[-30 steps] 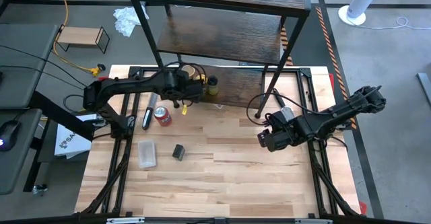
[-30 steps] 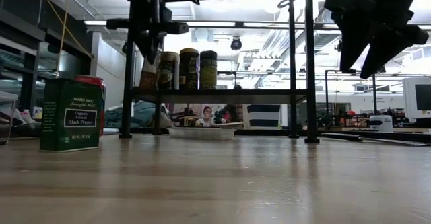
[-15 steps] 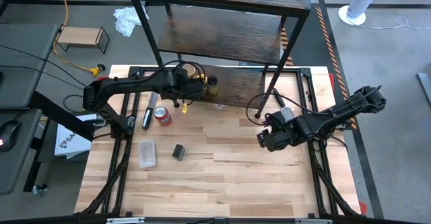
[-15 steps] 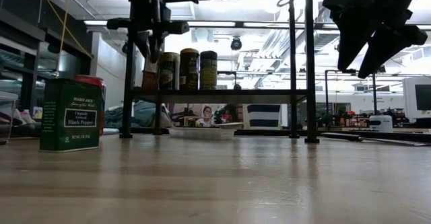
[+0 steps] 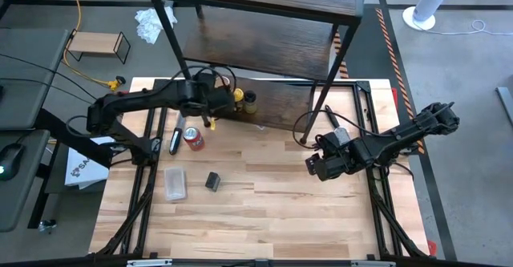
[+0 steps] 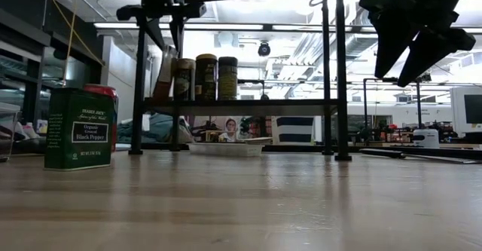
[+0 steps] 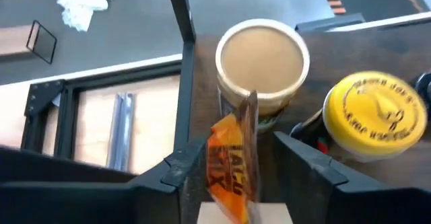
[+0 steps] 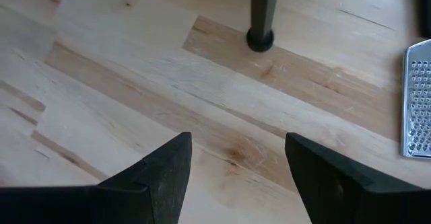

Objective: Shelf spices
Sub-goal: Adjust the seasoning bag

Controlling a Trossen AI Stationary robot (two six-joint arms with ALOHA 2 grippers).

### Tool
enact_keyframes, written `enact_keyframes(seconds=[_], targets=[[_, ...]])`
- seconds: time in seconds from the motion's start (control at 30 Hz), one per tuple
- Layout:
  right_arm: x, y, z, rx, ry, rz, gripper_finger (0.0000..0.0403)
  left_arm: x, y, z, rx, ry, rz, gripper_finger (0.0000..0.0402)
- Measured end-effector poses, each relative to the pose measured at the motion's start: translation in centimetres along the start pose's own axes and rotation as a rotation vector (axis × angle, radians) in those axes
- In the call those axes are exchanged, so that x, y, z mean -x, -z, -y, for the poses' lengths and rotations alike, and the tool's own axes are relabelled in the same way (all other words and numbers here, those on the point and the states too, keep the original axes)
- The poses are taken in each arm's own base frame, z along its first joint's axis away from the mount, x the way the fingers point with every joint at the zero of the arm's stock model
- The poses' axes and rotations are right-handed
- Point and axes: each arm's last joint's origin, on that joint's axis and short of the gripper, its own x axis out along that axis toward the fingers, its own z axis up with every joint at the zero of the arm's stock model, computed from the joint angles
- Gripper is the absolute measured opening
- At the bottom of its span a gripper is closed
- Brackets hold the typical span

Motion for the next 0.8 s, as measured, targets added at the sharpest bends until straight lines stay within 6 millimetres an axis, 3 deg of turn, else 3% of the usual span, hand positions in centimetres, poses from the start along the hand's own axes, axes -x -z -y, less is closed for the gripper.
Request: enact_keyframes(seconds=[0.53, 0.8], targets=[[0.0, 0.0, -0.3, -0.012, -0.026, 0.002, 0.0236, 0.5, -0.4, -0.3, -0.029, 0.01, 0.03, 0.0182], [0.0, 0.0, -0.3, -0.016, -0.033, 0.003, 0.0236, 2.2, -1.3, 0.0, -0.085, 0.044, 0.093, 0.0182]])
